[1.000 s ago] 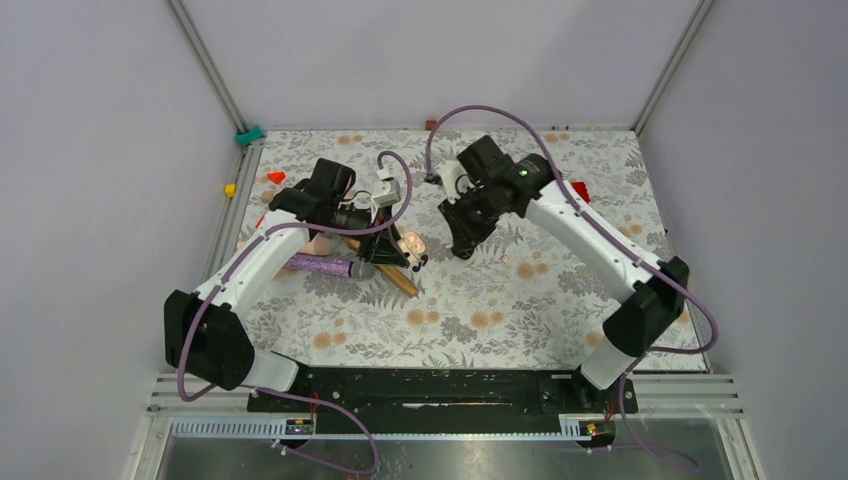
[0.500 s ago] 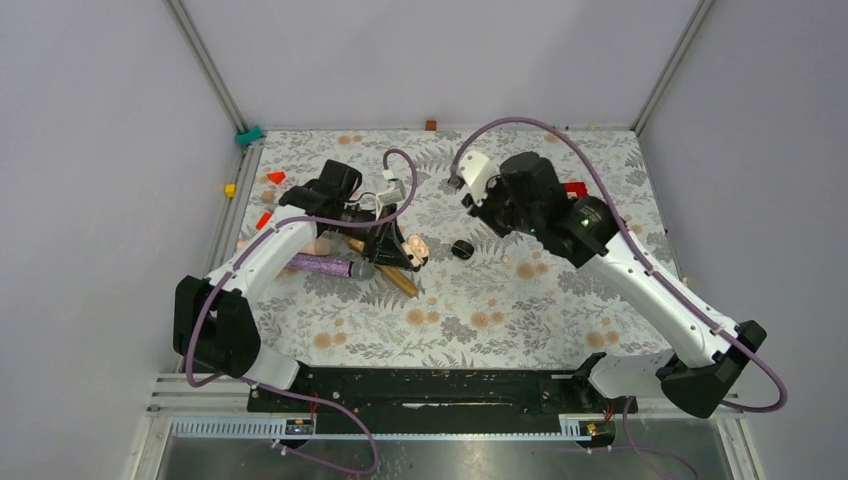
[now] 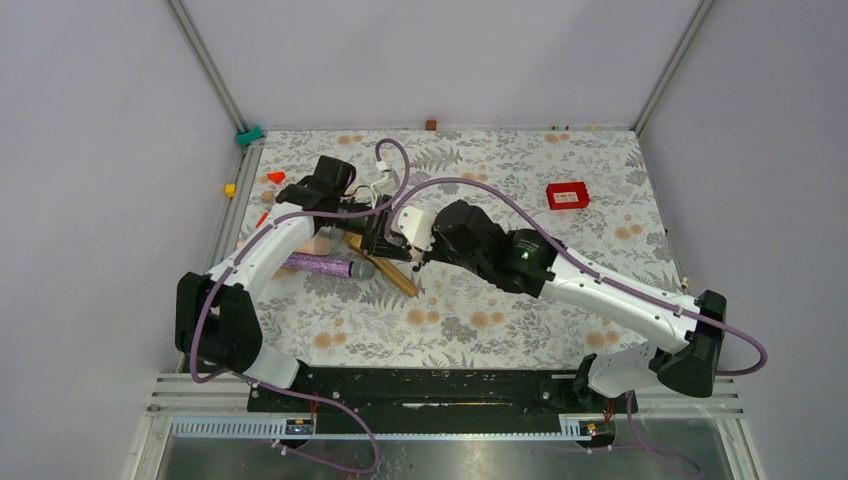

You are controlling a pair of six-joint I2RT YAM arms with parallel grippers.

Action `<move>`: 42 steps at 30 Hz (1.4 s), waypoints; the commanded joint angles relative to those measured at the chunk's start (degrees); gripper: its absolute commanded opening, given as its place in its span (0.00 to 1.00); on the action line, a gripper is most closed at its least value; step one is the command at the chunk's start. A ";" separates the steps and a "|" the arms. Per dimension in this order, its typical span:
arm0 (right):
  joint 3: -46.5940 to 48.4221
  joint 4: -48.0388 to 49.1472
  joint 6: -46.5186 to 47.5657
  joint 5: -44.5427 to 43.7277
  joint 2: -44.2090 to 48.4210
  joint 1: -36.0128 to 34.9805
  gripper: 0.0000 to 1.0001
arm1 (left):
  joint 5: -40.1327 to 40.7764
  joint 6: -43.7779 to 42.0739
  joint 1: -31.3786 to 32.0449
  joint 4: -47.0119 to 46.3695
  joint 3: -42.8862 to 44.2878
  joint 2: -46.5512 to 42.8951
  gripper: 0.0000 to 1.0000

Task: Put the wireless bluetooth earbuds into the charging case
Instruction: Place the earbud in the charging case.

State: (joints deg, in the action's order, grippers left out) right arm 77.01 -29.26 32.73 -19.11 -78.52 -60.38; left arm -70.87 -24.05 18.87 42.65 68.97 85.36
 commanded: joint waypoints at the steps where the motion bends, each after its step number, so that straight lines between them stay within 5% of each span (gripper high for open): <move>1: 0.40 2.90 1.21 -4.90 -1.75 -3.61 0.23 | -3.55 0.67 -0.84 -2.38 0.21 -0.17 0.00; 42: -2.91 9.76 3.49 -11.69 -6.32 -10.02 0.24 | -6.31 1.14 -3.04 -2.39 0.04 -0.05 0.00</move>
State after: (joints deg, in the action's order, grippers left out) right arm 74.78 -20.91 35.77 -31.03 -85.08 -69.01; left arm -73.93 -22.57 16.53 42.33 68.82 85.38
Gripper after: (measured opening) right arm 0.262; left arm 0.297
